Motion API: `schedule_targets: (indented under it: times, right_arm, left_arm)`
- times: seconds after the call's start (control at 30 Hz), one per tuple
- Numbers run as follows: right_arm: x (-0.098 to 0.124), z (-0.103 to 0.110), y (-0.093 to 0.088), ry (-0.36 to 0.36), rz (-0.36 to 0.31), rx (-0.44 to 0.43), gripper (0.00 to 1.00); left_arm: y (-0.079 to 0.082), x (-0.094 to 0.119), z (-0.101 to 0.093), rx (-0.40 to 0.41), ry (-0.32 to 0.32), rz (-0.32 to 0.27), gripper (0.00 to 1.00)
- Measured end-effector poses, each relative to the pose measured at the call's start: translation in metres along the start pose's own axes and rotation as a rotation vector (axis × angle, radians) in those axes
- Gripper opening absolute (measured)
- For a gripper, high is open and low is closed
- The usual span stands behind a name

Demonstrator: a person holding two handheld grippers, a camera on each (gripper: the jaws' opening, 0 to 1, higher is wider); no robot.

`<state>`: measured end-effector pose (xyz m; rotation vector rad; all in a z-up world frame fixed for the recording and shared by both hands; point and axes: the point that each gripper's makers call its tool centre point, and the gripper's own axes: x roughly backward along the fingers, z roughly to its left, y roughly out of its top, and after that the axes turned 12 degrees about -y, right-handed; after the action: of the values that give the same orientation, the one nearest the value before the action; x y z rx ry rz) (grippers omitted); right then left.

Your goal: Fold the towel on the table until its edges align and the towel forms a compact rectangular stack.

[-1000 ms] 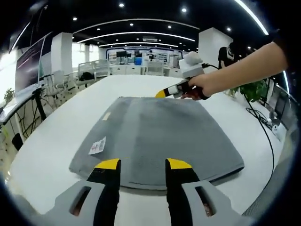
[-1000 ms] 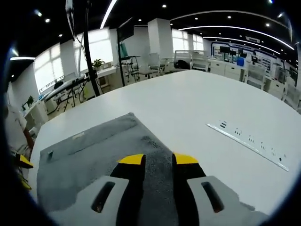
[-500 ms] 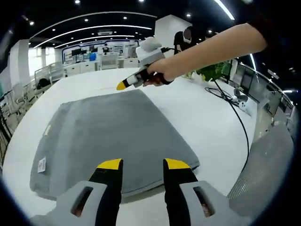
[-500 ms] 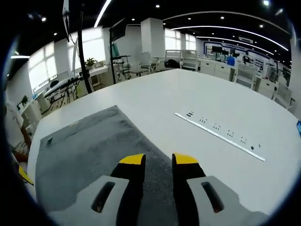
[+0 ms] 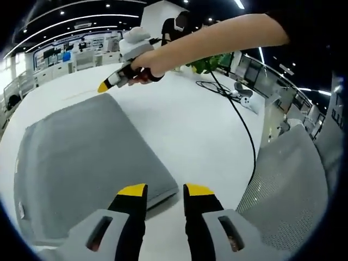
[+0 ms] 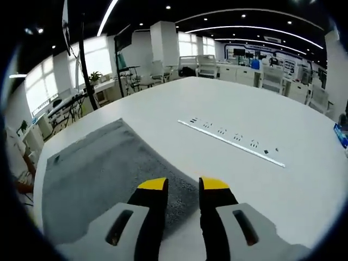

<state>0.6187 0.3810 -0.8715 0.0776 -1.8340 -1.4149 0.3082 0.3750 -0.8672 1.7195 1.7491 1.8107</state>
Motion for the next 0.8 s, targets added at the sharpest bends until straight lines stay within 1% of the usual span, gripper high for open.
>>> schedule_targets:
  times: [0.03, 0.1, 0.17, 0.3, 0.37, 0.43, 0.47, 0.63, 0.8]
  right_arm:
    - [0.004, 0.000, -0.001, 0.008, -0.003, 0.015, 0.21]
    - [0.002, -0.003, -0.002, 0.012, 0.000, 0.002, 0.21]
    - [-0.001, -0.005, -0.002, 0.010, 0.004, -0.008, 0.20]
    - [-0.001, -0.010, -0.012, 0.004, 0.022, -0.017, 0.19]
    - [-0.008, -0.016, -0.019, -0.001, 0.043, -0.020, 0.19]
    - [-0.006, -0.015, -0.022, -0.002, 0.055, -0.033, 0.19]
    - [-0.006, -0.014, -0.026, -0.003, 0.073, -0.036, 0.18]
    - [-0.006, -0.012, -0.033, -0.004, 0.083, -0.029, 0.16]
    - [-0.009, -0.010, -0.040, 0.001, 0.094, -0.007, 0.12]
  left_arm:
    - [0.000, -0.002, -0.002, 0.002, -0.004, 0.005, 0.26]
    - [-0.001, -0.007, -0.005, 0.013, -0.018, 0.021, 0.25]
    - [0.000, -0.011, -0.006, 0.015, -0.017, 0.027, 0.25]
    - [-0.005, -0.020, -0.006, 0.017, -0.019, 0.061, 0.24]
    - [-0.009, -0.024, -0.008, 0.016, -0.025, 0.078, 0.24]
    - [-0.012, -0.027, -0.010, 0.014, -0.029, 0.089, 0.24]
    - [-0.013, -0.028, -0.010, 0.014, -0.031, 0.093, 0.24]
    - [-0.018, -0.035, -0.009, 0.043, -0.042, 0.110, 0.23]
    - [-0.026, -0.040, -0.008, 0.028, -0.035, 0.148, 0.22]
